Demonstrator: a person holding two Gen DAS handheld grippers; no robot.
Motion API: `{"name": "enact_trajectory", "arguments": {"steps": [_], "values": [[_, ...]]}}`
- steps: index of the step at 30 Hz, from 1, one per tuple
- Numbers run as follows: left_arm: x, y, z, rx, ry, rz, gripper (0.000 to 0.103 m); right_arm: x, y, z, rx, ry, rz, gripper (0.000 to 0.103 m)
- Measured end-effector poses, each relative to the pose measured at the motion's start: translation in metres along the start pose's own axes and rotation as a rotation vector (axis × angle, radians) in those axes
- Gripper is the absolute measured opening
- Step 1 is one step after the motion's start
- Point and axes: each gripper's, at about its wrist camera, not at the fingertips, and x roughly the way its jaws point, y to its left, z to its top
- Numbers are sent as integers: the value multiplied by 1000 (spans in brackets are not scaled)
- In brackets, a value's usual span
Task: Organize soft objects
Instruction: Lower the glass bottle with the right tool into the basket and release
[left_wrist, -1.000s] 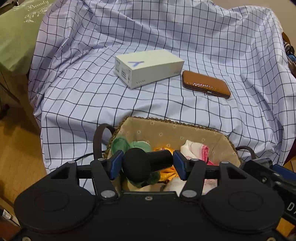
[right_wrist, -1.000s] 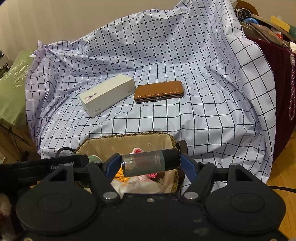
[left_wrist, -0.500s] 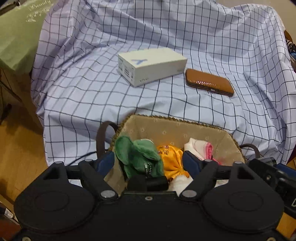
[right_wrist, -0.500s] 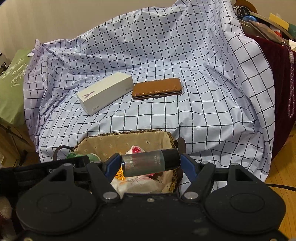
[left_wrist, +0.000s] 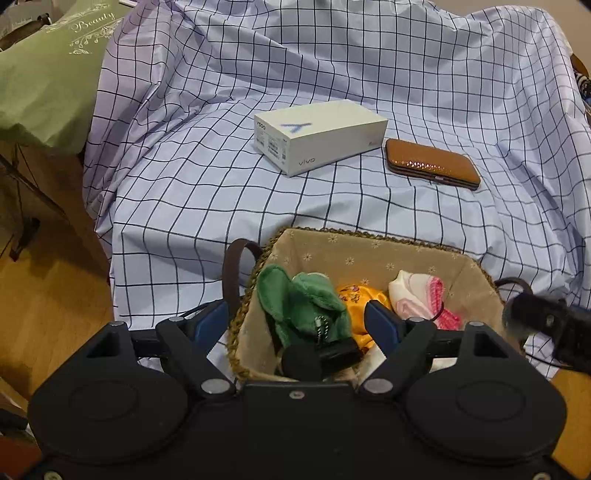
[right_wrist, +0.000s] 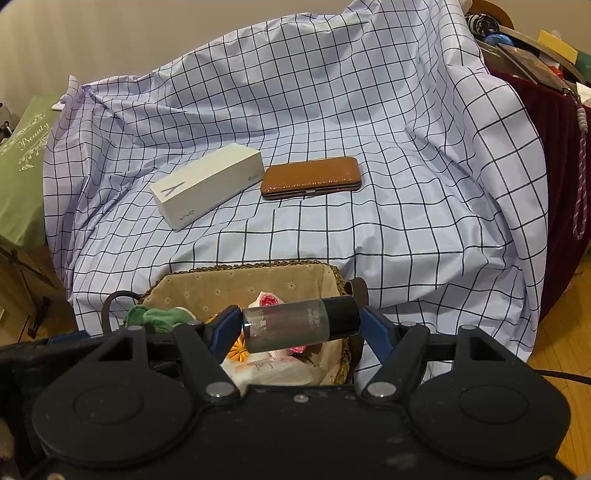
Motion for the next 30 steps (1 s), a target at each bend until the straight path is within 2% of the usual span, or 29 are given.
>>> {"name": "enact_trajectory", "arguments": {"steps": [9,23,30], "values": [[0,0,-3,9,9,5,77,11,6,12,-23,-3,-14,71],[0,-3,-7,36,19,6,80,34,42,34,-65,13,64,71],[0,-1,-7,30,20,5,81,31,42,33,-61,5,68,73]]}}
